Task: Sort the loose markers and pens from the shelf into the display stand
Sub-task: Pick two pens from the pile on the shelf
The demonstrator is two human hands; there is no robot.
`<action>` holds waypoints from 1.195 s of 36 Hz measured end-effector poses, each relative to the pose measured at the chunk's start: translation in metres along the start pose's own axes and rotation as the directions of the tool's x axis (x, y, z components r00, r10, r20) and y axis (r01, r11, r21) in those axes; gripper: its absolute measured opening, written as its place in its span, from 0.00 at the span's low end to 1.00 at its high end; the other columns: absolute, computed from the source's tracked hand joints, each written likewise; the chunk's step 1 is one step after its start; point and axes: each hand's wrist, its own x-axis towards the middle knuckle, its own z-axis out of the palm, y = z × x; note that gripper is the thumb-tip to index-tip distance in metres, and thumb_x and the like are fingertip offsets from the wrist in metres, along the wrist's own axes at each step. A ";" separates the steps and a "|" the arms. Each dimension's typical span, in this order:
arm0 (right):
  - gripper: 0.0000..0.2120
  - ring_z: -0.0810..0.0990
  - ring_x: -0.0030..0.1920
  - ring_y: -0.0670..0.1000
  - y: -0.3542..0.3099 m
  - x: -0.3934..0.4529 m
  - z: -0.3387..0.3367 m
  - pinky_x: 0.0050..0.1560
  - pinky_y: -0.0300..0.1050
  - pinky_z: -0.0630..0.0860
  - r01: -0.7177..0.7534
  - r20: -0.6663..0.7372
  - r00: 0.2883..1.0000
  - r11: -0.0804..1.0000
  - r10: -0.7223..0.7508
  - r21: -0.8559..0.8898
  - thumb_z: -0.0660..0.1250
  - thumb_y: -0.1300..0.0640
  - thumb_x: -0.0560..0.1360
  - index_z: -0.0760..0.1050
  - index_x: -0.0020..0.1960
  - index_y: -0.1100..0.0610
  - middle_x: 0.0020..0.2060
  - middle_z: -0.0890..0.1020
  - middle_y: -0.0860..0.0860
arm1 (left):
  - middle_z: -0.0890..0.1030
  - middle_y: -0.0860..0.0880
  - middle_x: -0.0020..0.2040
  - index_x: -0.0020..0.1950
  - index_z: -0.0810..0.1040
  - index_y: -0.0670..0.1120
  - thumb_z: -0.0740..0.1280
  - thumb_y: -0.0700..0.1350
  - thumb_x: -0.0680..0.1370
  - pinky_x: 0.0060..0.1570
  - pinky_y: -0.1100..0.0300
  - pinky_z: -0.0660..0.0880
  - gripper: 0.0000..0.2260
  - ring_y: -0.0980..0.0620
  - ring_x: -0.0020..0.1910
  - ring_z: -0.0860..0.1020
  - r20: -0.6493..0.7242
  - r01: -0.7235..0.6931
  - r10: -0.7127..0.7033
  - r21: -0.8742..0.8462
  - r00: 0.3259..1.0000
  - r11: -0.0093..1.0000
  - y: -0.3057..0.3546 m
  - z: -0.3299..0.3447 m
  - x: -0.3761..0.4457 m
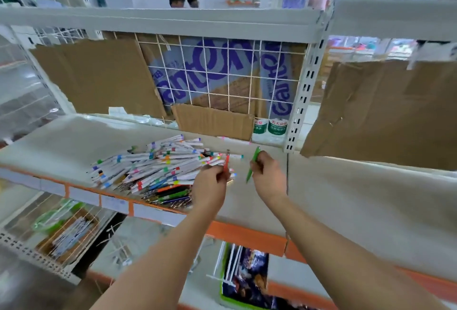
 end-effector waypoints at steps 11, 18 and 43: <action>0.06 0.76 0.41 0.63 0.076 -0.044 -0.095 0.34 0.46 0.59 -0.124 -0.294 0.955 0.957 0.043 -0.261 0.58 0.58 0.80 0.70 0.48 0.60 0.43 0.77 0.57 | 0.79 0.45 0.46 0.51 0.79 0.45 0.63 0.43 0.79 0.38 0.57 0.66 0.06 0.47 0.42 0.74 0.030 -0.089 0.090 -0.042 0.995 0.995 0.051 0.048 -0.030; 0.10 0.68 0.34 0.55 0.125 -0.086 -0.178 0.32 0.45 0.58 -0.196 -0.481 0.875 0.948 0.053 -0.252 0.59 0.58 0.80 0.64 0.40 0.55 0.35 0.71 0.49 | 0.78 0.42 0.47 0.54 0.80 0.43 0.64 0.43 0.78 0.39 0.57 0.65 0.07 0.41 0.46 0.76 0.038 -0.191 0.195 -0.092 0.980 0.977 0.119 0.093 -0.067; 0.05 0.73 0.32 0.56 0.282 -0.192 -0.445 0.29 0.45 0.62 -0.443 -0.752 0.637 0.879 0.171 -0.175 0.61 0.57 0.79 0.69 0.46 0.57 0.32 0.76 0.52 | 0.78 0.41 0.45 0.49 0.77 0.40 0.63 0.43 0.79 0.37 0.55 0.63 0.07 0.38 0.45 0.76 0.122 -0.396 0.442 -0.280 0.889 0.874 0.345 0.263 -0.207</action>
